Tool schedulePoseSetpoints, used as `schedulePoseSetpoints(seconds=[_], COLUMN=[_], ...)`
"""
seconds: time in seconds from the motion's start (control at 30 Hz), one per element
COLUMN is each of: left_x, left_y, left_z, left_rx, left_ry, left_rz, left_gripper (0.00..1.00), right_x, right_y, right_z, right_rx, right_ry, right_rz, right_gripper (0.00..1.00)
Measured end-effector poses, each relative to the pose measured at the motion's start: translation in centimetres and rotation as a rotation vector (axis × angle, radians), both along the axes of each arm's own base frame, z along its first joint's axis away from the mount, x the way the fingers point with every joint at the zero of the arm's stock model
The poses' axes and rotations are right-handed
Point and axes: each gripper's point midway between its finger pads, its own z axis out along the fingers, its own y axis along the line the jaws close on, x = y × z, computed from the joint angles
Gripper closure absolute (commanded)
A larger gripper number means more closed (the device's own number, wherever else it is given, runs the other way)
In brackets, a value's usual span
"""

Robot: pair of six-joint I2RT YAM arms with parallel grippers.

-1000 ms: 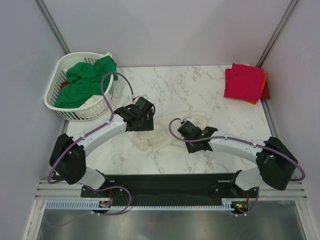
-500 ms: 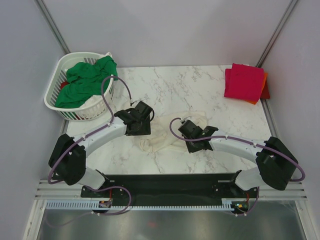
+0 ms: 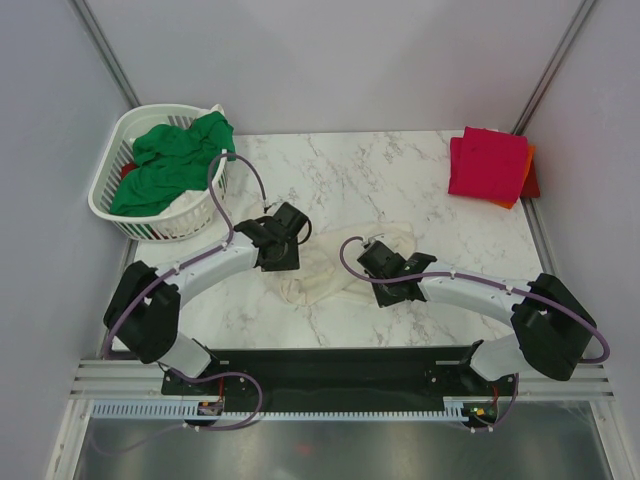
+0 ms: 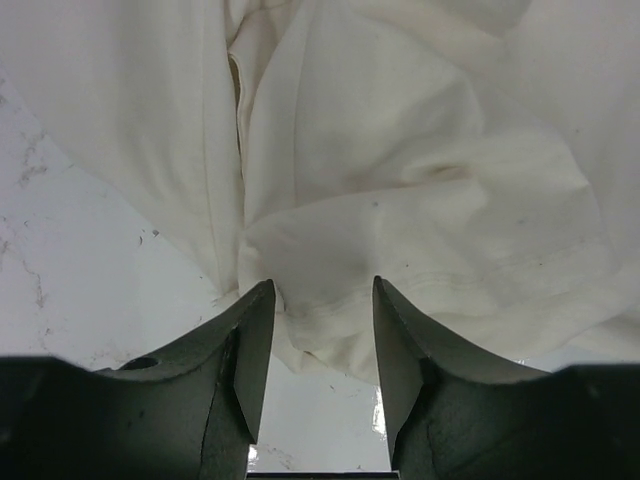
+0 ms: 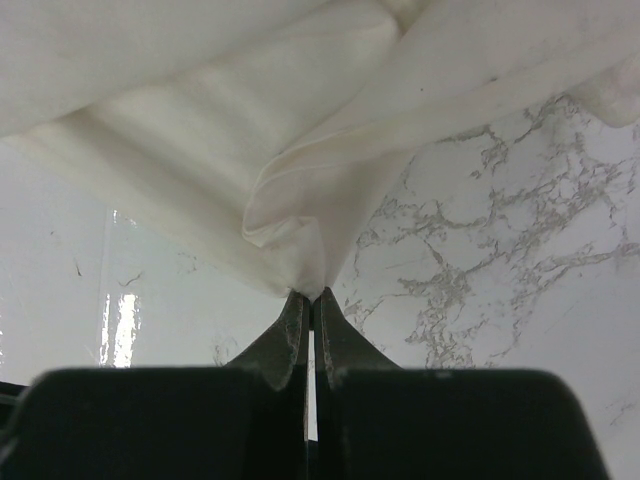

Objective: Fold and stack the t-shirts
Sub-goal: Flatten the tshirt out

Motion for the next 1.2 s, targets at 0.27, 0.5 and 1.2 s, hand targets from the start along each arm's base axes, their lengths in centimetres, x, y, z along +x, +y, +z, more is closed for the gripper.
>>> schedulePoseSetpoints(seconds=[0.27,0.5,1.2], left_x=[0.1,0.1,-5.9], left_y=[-0.4,-0.5,7.8], left_z=[-0.6,-0.3,48.6], left_rx=[-0.012,-0.02,-0.574], left_ry=[0.013,0.005,-0.976], left_rz=[0.0,0.005,0.055], left_gripper=[0.79,0.98,0.98], right_x=[0.0,0.0,7.7], right_y=[0.0,0.0,-7.7], right_z=[0.0,0.0,36.4], right_rx=[0.0,0.0,0.334], right_ry=[0.0,0.0,-0.704], right_rz=[0.0,-0.002,-0.349], right_gripper=[1.0,1.0,1.0])
